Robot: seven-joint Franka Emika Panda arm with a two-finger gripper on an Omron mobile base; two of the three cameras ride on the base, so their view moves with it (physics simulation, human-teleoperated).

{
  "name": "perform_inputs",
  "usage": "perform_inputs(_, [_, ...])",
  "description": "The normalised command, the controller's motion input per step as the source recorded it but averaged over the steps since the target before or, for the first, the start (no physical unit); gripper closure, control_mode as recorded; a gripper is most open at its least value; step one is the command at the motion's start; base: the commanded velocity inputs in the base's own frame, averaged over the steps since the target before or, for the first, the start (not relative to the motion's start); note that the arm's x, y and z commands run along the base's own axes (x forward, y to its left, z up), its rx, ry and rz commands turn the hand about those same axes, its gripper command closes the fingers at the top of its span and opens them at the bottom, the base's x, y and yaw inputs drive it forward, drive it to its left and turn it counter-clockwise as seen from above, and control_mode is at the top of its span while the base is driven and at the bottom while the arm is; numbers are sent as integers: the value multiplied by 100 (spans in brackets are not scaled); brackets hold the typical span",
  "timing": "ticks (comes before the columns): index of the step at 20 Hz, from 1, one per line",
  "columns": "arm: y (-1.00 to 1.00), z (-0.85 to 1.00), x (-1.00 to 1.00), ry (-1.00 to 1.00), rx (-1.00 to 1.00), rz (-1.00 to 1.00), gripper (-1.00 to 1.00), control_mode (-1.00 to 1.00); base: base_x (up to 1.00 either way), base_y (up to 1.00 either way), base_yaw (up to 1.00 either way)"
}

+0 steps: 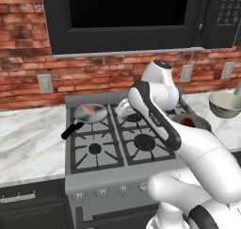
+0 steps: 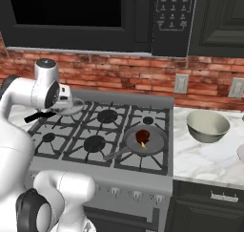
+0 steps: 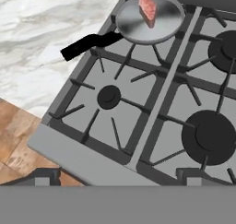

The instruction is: Place one of the steaks on the plate and the other in the bowl. Then place the bowl in the fridge.

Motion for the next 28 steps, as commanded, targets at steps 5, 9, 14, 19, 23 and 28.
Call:
perform_inputs(5, [25, -24, 36, -1, 3, 0, -100, -100, 0, 0, 0])
perform_inputs(9, [31, -10, 33, -1, 0, 0, -100, -100, 0, 0, 0])
perform_inputs(14, [6, -5, 34, -3, 0, 0, -100, -100, 0, 0, 0])
perform_inputs(19, [3, -16, 36, -4, 0, 0, -100, -100, 0, 0, 0])
perform_inputs(23, [19, -17, 35, -2, 0, 0, -100, -100, 0, 0, 0])
perform_inputs(28, [11, -11, 31, 0, 0, 0, -100, -100, 0, 0, 0])
